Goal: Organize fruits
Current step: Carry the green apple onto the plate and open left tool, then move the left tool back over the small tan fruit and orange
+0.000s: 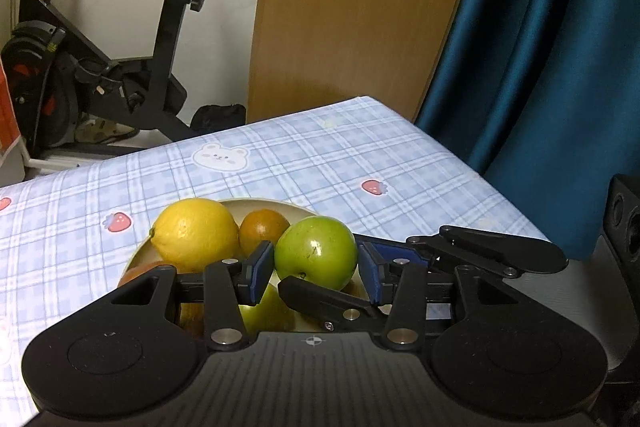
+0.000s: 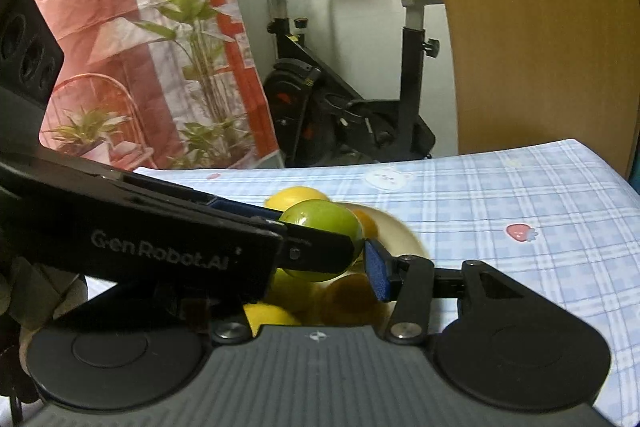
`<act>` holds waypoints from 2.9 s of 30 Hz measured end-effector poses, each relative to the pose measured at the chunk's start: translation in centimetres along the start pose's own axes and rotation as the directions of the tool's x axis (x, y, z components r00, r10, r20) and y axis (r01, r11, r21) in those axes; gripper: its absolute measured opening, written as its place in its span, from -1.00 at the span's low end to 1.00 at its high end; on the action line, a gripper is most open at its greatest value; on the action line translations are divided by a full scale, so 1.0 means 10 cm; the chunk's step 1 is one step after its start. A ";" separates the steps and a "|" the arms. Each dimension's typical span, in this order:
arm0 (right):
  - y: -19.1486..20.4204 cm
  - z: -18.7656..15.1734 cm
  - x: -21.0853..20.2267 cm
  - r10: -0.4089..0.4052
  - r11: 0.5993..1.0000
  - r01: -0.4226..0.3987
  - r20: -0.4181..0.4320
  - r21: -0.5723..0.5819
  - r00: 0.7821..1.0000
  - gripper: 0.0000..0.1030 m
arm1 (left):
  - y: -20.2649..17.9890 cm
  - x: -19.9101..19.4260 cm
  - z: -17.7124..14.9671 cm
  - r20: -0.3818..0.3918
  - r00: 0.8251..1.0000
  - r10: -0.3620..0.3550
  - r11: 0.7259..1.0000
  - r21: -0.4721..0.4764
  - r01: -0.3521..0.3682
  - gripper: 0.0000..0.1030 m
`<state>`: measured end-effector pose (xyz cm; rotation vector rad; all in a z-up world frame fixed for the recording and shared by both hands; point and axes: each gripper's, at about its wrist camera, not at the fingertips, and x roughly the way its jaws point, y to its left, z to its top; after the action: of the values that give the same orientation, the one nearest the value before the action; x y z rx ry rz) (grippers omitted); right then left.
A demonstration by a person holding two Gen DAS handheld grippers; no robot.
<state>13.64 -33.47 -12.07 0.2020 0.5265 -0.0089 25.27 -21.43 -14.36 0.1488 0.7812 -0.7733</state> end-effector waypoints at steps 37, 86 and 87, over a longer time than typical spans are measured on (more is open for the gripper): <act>0.24 -0.11 -0.25 -0.056 0.998 0.056 -0.016 0.034 0.998 0.13 | 0.18 -0.68 -0.28 0.039 0.986 0.163 0.984 -0.072 -0.160 0.30; 1.46 -0.62 -0.62 0.051 0.987 -0.050 -0.001 -0.153 0.999 0.38 | 0.73 -2.19 -1.49 0.157 0.917 0.366 0.906 -0.286 -0.313 0.30; 1.45 -0.62 -0.62 0.051 0.987 -0.051 -0.004 -0.153 0.999 0.38 | 0.76 -2.20 -1.50 0.159 0.917 0.366 0.904 -0.296 -0.310 0.30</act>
<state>6.06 -18.33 -11.48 0.0651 0.5192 0.0809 11.71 2.47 -11.19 -0.0397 0.6256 -0.3388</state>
